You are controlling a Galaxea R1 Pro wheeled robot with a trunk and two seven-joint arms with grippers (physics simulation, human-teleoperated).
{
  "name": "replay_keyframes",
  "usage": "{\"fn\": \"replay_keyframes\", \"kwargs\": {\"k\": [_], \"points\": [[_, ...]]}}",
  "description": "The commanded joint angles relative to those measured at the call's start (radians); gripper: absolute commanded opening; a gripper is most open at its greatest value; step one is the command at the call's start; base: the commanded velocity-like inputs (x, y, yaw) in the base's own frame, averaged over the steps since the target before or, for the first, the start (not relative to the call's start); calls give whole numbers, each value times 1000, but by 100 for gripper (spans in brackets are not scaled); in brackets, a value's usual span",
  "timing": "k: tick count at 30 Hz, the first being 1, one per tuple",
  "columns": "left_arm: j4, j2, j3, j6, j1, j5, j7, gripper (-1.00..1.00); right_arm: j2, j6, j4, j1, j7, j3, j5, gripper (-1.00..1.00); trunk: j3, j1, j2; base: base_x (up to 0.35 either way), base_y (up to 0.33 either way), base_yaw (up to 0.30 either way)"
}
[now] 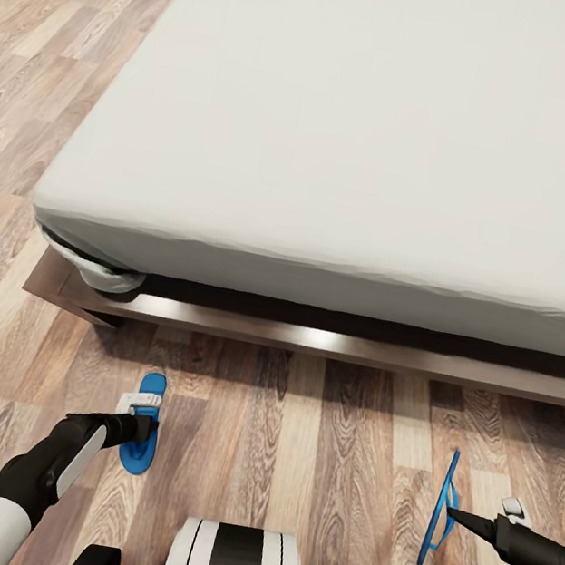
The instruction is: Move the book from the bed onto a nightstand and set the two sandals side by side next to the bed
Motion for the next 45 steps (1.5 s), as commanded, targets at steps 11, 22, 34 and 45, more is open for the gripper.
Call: {"fn": "replay_keyframes", "kwargs": {"k": [11,22,34,45], "points": [[-1,1,-1,7,0,6,0,-100,-1,8,1,-1,1,5,-9,-100,-1,0,0,0,0,0],[-1,1,-1,7,0,6,0,-100,-1,8,1,-1,1,5,-9,-100,-24,3,-2,0,0,0],[-1,1,0,8,0,6,0,-100,-1,8,1,-1,1,5,-9,-100,-24,3,-2,0,0,0],[-1,1,1,9,0,6,0,-100,-1,8,1,-1,1,5,-9,-100,-24,3,-2,0,0,0]]}}
